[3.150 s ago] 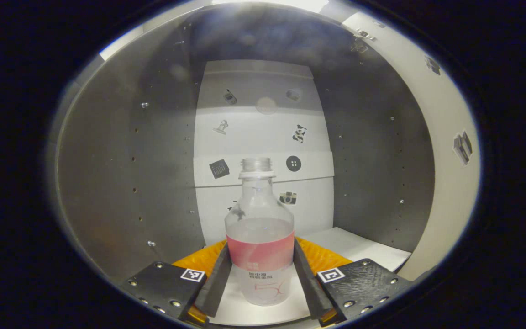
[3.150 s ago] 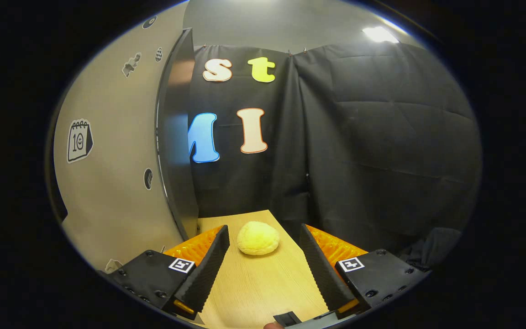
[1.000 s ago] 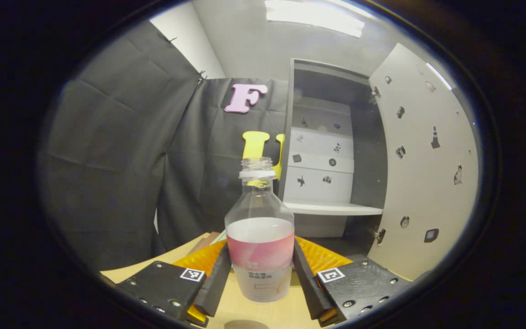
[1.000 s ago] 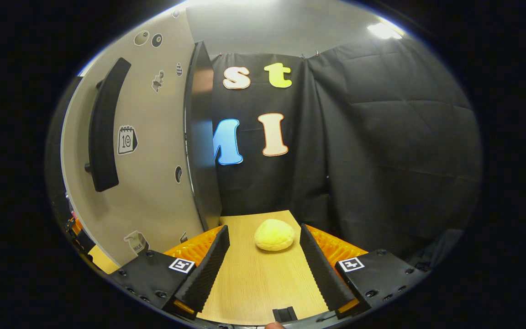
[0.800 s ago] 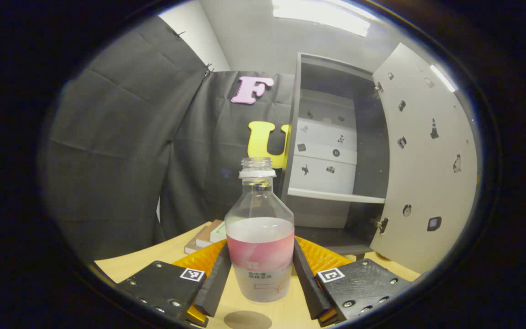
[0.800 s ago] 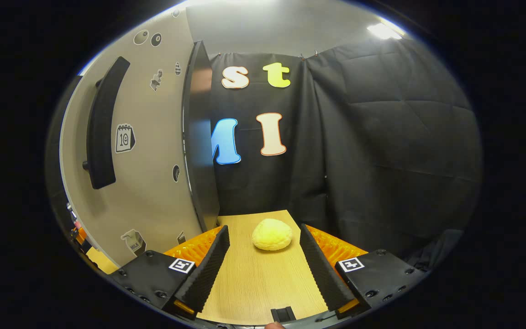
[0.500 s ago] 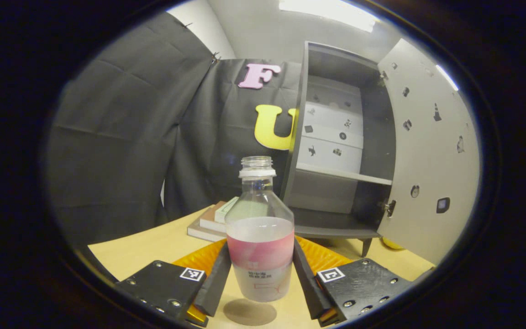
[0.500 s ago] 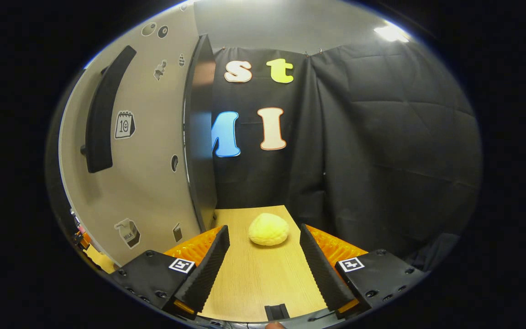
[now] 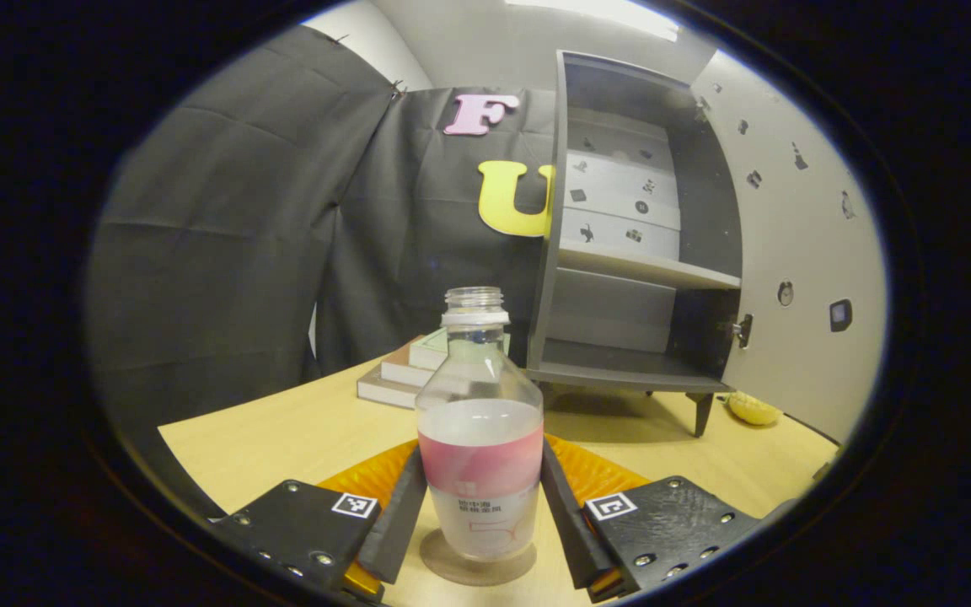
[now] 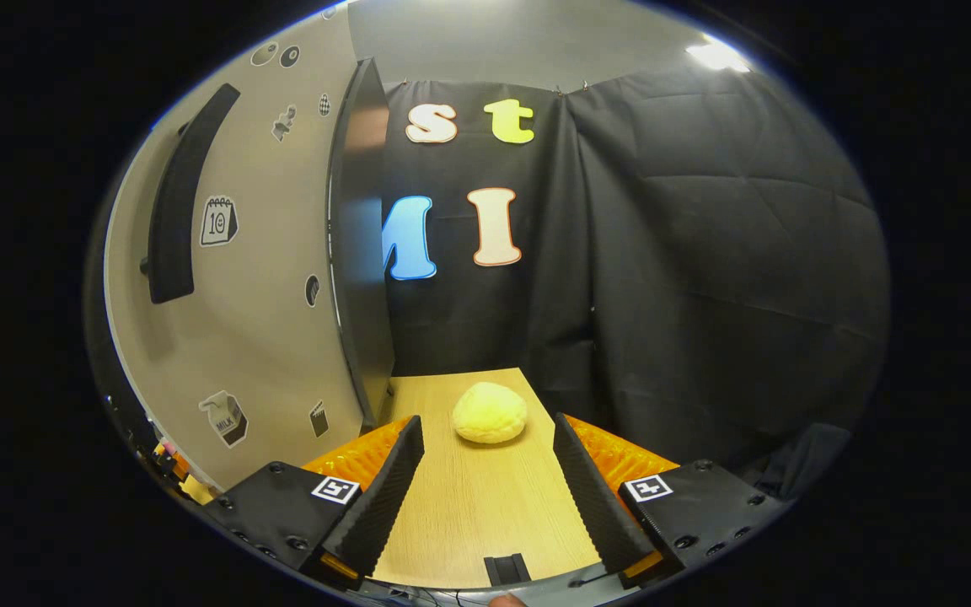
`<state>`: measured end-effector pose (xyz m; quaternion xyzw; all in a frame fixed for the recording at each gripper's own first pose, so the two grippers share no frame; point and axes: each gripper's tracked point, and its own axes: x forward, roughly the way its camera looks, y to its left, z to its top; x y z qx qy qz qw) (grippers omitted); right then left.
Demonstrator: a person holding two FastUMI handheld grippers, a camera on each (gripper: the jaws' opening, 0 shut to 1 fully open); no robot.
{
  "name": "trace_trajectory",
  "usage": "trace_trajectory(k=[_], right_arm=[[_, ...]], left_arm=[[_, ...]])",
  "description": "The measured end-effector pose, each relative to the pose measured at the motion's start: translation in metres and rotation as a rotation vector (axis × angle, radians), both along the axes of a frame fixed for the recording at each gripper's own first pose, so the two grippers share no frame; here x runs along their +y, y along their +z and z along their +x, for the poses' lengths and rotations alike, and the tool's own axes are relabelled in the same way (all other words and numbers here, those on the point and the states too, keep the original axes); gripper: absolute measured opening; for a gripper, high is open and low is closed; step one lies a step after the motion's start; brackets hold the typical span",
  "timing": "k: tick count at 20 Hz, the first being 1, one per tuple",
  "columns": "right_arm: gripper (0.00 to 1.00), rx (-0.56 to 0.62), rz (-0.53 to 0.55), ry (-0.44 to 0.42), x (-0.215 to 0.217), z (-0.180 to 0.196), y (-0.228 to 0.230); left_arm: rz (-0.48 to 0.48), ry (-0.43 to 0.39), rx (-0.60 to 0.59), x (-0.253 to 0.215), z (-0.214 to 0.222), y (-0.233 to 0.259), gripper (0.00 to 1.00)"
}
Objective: Open the cabinet door with the right hand, grasp the bottle in the cabinet with the left hand and place it on the coaster, then close the cabinet door with the right hand.
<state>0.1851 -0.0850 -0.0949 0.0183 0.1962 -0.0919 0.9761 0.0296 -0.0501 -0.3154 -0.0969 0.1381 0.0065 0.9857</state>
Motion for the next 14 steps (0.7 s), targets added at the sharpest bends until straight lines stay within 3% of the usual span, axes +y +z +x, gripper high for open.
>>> trace_trajectory(k=[6, 7, 9, 10, 11, 14], right_arm=[[0.93, 0.007, 0.008, 0.012, 0.005, 0.006, -0.002], [0.98, 0.006, 0.009, 0.015, 0.006, 0.008, -0.001], [0.98, 0.009, 0.003, 0.033, 0.012, 0.012, -0.002], [0.93, 0.012, 0.000, 0.042, 0.014, 0.013, -0.004], [0.98, 0.016, -0.002, 0.050, 0.016, 0.014, -0.005], [0.98, 0.022, -0.001, 0.064, 0.020, 0.016, -0.008]], left_arm=[[0.038, 0.002, 0.025, -0.007, -0.006, -0.022, 0.75], [0.038, 0.008, 0.033, -0.006, -0.007, -0.026, 0.75], [0.038, 0.022, 0.046, -0.005, -0.012, -0.033, 0.72], [0.034, 0.027, 0.039, -0.006, -0.014, -0.032, 0.75], [0.033, 0.027, 0.040, -0.007, -0.016, -0.032, 0.76], [0.045, 0.032, 0.047, -0.011, -0.018, -0.034, 0.80]])
